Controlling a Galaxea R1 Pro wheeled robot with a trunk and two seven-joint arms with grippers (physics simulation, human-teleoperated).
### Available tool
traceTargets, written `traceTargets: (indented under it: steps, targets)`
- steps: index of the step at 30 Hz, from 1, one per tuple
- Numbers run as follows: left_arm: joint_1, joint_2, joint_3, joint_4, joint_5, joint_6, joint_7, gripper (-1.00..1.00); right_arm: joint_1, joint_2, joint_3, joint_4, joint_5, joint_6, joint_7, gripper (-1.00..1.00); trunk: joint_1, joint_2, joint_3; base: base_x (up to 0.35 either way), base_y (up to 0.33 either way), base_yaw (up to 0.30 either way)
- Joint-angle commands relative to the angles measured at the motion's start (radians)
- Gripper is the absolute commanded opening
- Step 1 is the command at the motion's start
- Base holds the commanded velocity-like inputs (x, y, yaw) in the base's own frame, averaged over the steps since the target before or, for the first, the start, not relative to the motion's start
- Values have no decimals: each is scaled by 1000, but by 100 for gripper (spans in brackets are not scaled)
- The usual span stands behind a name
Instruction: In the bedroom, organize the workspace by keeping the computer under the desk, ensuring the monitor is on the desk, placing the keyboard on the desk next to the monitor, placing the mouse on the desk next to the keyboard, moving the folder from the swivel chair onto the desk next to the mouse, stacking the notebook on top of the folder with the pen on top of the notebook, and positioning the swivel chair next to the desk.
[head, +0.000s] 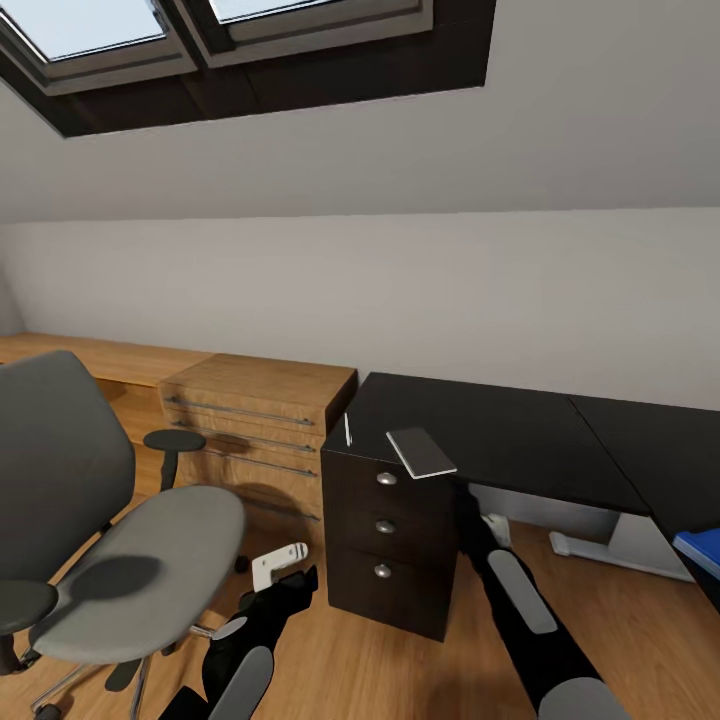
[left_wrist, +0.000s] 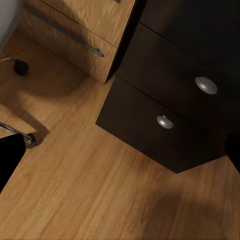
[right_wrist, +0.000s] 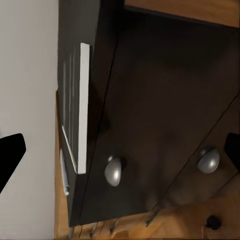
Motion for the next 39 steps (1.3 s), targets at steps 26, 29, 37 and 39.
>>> traceTargets:
  steps: [26, 29, 37, 39]
  targets:
    - [-1, 3, -25, -1, 6, 2, 8, 100, -1, -26, -9, 12, -161, 233, -2, 100, 0, -1, -1, 53, 21, 0]
    - [-1, 3, -25, -1, 6, 3, 8, 100, -1, -26, -9, 12, -161, 233, -2, 100, 0, -1, -1, 156, 69, 0]
    - [-1, 3, -25, 0, 6, 4, 7, 100, -1, -26, -9, 11, -160, 233, -1, 100, 0, -1, -1, 51, 21, 0]
    - [-1, 3, -26, 0, 6, 4, 7, 100, -1, -26, -8, 11, -160, 233, -1, 100, 0, -1, -1, 131, 54, 0]
